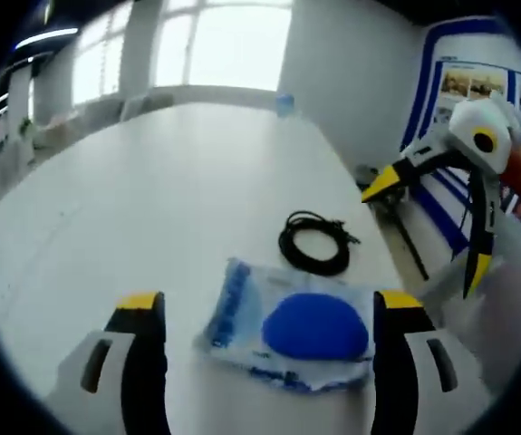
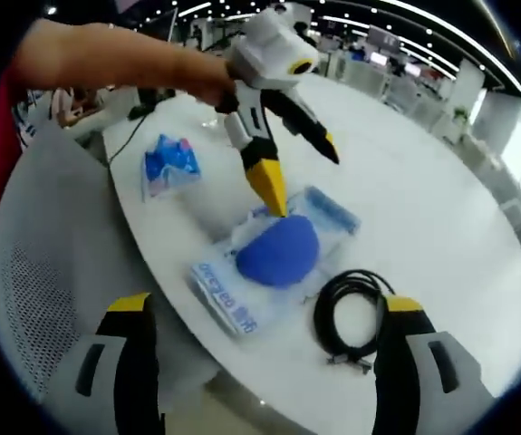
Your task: Arrange the tabletop items into an orderly group along one side of the table until the central work area is clear of visible clutter.
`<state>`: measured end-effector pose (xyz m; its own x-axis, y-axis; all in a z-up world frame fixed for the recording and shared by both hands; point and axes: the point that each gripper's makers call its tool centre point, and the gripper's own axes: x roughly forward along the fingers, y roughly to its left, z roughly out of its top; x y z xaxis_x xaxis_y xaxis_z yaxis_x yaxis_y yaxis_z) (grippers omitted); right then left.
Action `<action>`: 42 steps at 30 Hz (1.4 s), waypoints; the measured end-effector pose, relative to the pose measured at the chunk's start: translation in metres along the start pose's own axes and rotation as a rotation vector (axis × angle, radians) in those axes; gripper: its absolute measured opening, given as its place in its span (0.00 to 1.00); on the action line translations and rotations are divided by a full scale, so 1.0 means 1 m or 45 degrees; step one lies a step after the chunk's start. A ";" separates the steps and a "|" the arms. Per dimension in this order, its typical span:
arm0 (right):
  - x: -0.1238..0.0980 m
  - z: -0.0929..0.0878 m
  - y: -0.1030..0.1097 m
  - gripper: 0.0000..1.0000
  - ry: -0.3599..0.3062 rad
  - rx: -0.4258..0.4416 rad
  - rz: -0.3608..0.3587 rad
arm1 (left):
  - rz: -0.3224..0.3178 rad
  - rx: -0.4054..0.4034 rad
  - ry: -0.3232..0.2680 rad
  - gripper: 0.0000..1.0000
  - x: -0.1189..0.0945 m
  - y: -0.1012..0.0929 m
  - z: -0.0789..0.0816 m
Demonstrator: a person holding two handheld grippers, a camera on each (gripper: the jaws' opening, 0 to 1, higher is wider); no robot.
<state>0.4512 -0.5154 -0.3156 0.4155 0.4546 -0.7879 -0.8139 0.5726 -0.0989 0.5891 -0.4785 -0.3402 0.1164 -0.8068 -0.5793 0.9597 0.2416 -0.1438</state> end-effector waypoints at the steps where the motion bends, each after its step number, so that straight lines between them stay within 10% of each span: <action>1: 0.002 0.002 0.001 0.99 0.001 0.009 -0.002 | -0.003 0.001 -0.002 0.82 0.002 0.002 -0.001; 26: 0.014 -0.008 0.010 0.97 0.036 0.120 -0.005 | -0.004 0.083 0.070 0.09 0.034 0.024 -0.026; 42: 0.020 -0.006 0.011 0.95 0.039 0.108 0.001 | 0.085 0.059 0.116 0.00 0.012 0.027 -0.036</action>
<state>0.4483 -0.5041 -0.3359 0.4013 0.4347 -0.8062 -0.7762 0.6287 -0.0474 0.6067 -0.4620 -0.3798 0.1586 -0.7370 -0.6571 0.9616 0.2662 -0.0665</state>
